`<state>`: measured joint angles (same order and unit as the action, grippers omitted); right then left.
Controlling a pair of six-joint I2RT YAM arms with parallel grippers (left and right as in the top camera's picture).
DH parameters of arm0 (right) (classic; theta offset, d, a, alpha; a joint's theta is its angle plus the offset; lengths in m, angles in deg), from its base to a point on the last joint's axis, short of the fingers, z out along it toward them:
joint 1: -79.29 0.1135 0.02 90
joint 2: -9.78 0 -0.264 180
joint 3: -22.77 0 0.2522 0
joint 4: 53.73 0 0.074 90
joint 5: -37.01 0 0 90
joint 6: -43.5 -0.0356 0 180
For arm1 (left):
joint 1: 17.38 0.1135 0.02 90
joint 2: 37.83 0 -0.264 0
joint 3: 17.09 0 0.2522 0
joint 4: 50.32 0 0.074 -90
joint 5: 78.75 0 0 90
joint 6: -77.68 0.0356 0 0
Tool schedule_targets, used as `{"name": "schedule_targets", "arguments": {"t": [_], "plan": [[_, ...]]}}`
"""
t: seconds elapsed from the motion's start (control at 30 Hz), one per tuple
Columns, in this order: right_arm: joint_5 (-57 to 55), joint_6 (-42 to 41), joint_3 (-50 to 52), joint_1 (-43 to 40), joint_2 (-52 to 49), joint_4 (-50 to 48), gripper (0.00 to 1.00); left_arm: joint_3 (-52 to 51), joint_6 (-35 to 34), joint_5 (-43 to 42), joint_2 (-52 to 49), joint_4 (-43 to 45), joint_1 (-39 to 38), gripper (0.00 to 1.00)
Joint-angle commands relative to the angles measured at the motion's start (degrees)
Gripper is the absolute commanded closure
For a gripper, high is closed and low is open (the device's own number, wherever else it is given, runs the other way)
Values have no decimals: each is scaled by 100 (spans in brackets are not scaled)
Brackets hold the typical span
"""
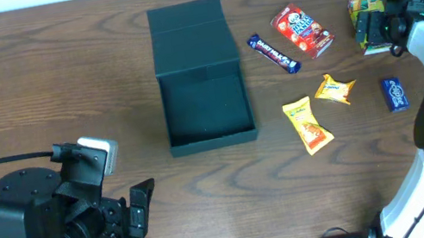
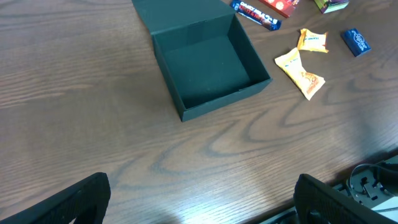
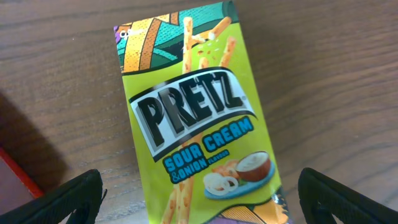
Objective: Pack container
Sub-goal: 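Grasp and lift the green Pretz box with the right gripper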
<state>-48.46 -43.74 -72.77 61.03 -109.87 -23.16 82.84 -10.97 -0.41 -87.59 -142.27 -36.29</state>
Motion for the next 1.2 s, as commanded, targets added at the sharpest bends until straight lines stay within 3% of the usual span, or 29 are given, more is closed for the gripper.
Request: {"name": "schedule_targets", "arguments": {"t": [0.0,0.67,0.73,1.0,1.17], "plan": [[153,74,-127,-52,-212,-35,1,98,39,-37,-7,-9,4,5],[131,72,-127,-83,-490,-101,1,98,39,-37,-4,-9,4,5],[129,72,-127,-85,-490,-120,4,98,39,-37,-4,-9,4,5],[129,42,-127,-85,-490,-140,33,98,39,-37,-4,-9,4,5],[133,-267,-127,-83,-474,-138,36,98,39,-37,-4,-9,4,5]]}}
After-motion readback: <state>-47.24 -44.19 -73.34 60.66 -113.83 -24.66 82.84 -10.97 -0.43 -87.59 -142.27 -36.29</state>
